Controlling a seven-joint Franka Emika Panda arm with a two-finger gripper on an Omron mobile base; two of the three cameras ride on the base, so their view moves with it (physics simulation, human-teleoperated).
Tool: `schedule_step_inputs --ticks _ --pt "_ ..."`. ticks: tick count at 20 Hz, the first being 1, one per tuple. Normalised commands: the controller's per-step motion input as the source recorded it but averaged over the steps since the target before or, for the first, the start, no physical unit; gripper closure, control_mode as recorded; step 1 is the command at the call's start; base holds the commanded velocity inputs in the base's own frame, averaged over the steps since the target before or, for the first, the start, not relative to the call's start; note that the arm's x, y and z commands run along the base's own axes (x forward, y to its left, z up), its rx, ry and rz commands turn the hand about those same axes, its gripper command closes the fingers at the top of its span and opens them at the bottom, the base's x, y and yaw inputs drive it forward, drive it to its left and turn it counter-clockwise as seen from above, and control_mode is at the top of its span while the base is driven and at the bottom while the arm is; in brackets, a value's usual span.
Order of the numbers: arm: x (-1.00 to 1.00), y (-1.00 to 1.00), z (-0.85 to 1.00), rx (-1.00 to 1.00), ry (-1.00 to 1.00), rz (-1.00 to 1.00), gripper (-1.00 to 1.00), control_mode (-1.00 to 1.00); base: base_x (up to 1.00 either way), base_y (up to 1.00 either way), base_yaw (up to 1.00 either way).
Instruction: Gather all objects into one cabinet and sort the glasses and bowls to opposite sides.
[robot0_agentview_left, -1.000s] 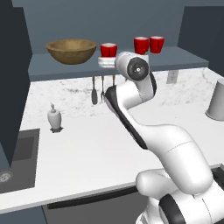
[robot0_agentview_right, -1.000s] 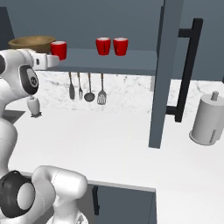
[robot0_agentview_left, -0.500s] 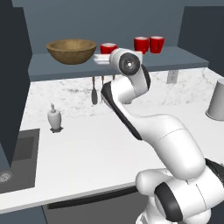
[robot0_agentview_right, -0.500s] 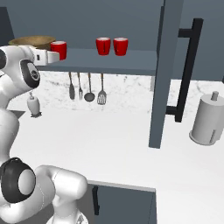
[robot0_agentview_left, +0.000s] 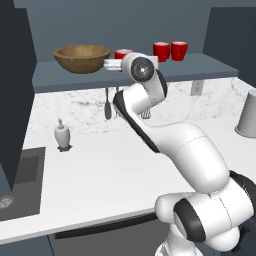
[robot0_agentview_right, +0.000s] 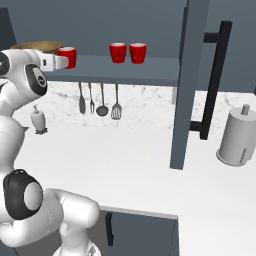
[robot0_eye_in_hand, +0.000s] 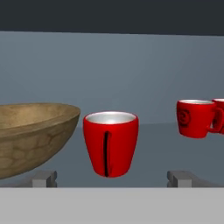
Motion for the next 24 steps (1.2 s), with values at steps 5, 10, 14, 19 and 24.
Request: schedule_step_inputs --ticks 5,10,14,19,24 --pt "0.13 0.00 0.00 0.00 0.00 0.00 -1.00 -1.00 0.00 0.00 0.00" --pt "0.17 0.05 0.00 0.00 0.00 0.00 -1.00 -1.00 0.00 0.00 0.00" --pt "0.20 0.09 0.00 0.00 0.00 -0.02 -1.00 -1.00 0.00 0.00 0.00" --pt "0.09 0.00 -0.08 0.00 0.00 0.00 -1.00 -1.00 0.00 0.00 0.00" --pt "0.13 0.00 -0.10 0.00 0.00 0.00 -1.00 -1.00 0.00 0.00 0.00"
